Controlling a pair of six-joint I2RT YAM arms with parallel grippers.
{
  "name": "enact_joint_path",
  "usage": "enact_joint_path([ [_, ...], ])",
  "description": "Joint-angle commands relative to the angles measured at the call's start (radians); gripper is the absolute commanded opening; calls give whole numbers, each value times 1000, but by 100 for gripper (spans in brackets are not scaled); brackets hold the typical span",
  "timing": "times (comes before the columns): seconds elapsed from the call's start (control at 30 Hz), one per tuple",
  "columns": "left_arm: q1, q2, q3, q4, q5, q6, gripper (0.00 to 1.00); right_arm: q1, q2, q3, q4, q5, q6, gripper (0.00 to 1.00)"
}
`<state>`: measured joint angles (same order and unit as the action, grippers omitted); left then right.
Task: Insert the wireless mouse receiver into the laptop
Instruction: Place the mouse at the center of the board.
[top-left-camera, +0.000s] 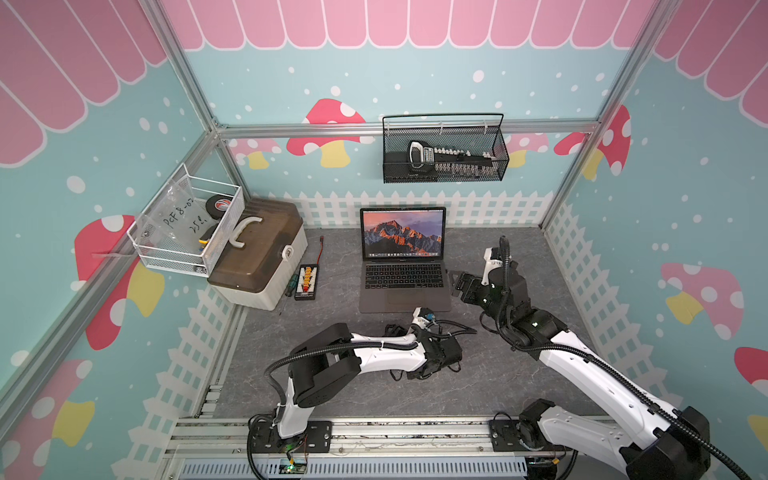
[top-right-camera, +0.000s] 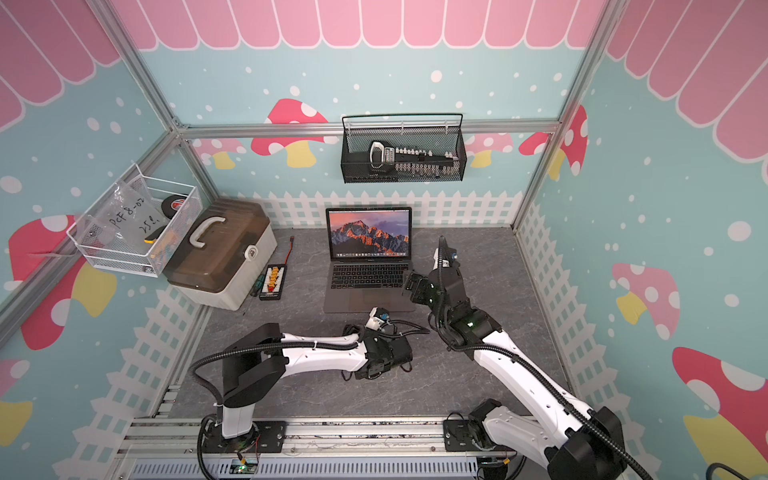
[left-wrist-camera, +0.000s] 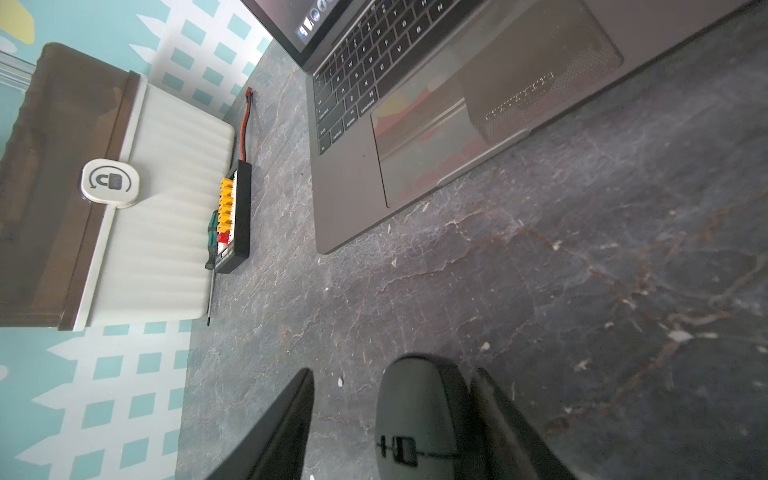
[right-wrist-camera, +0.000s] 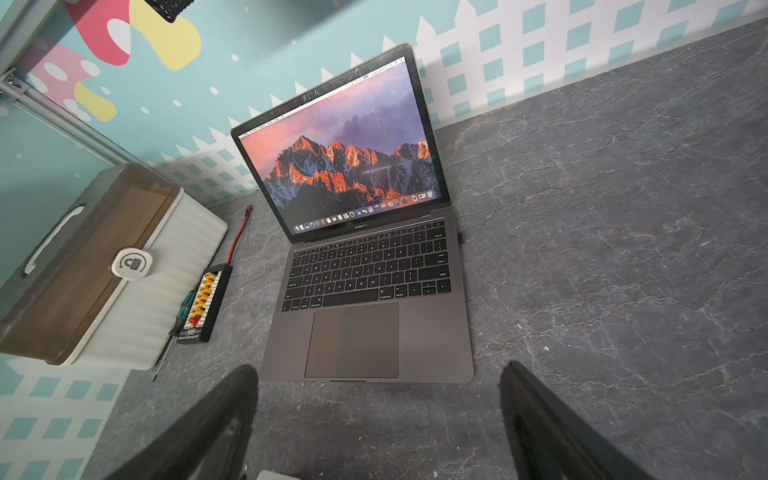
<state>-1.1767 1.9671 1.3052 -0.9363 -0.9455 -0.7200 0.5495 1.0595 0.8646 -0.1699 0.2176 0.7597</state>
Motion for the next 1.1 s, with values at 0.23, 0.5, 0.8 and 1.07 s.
enact_joint_path([
  [0.23, 7, -47, -70, 59, 48, 59, 64, -5, -1, -3, 24, 14, -10, 92],
  [0.5, 44, -99, -148, 117, 136, 85, 64, -7, 9, 1, 34, 8, -16, 92],
  [0.8, 105, -232, -269, 335, 382, 239, 72, -10, 22, 8, 39, -7, -14, 92],
  [1.07, 263, -408, -366, 474, 681, 289, 99, -10, 14, 8, 37, -1, -15, 92],
])
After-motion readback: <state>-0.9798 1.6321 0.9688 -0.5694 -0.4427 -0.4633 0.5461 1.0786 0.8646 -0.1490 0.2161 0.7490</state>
